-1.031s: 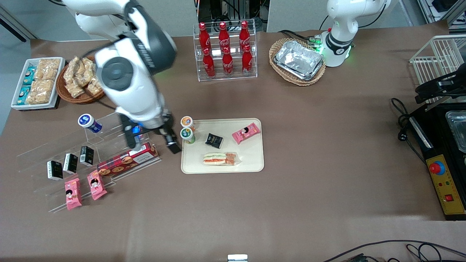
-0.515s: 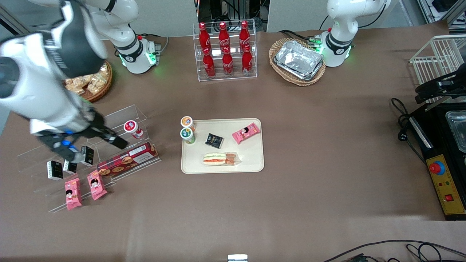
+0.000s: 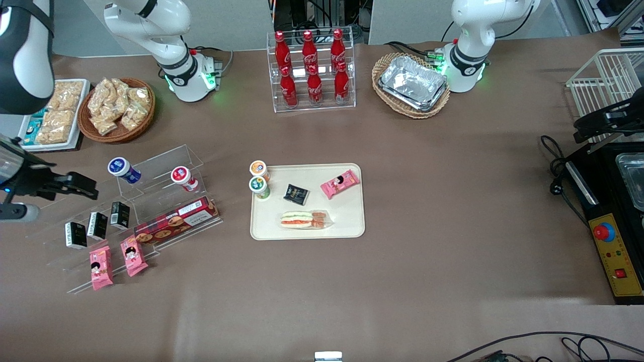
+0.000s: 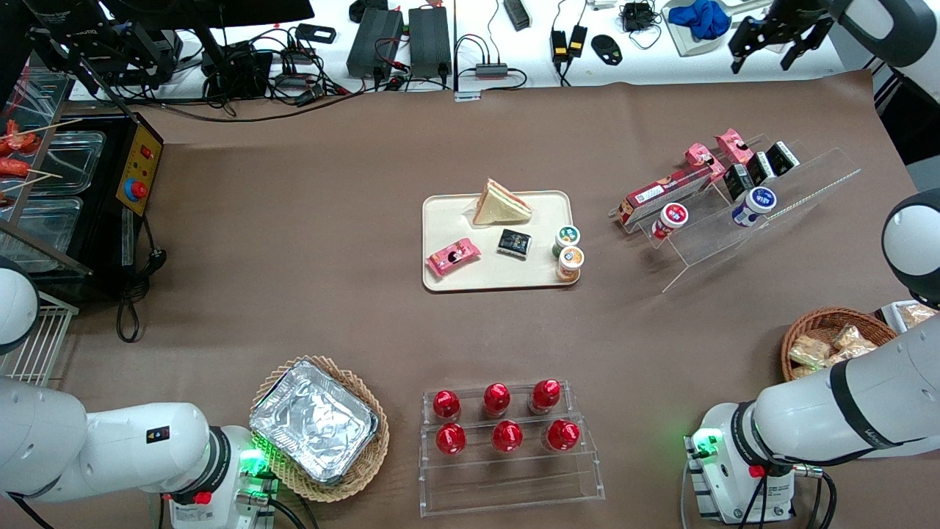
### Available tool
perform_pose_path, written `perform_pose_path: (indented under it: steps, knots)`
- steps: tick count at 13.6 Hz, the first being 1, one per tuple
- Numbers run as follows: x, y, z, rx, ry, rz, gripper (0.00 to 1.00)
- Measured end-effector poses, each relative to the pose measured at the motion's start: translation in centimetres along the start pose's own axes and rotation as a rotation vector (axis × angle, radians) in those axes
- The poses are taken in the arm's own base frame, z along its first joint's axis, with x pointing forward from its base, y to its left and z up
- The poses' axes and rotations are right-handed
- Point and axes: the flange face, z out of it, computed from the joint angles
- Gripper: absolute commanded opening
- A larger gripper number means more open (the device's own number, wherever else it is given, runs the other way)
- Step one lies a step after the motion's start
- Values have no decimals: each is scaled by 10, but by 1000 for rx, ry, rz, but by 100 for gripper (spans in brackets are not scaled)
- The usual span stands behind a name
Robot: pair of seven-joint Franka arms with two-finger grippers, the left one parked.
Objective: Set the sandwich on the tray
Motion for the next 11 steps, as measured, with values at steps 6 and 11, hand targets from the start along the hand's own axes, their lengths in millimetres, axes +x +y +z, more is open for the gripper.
perform_pose_path:
  steps: [6,11]
  knots:
    - [-48,14,-33,-14,75,-104,99]
    - [-63,17,-41,-16,89,-122,100]
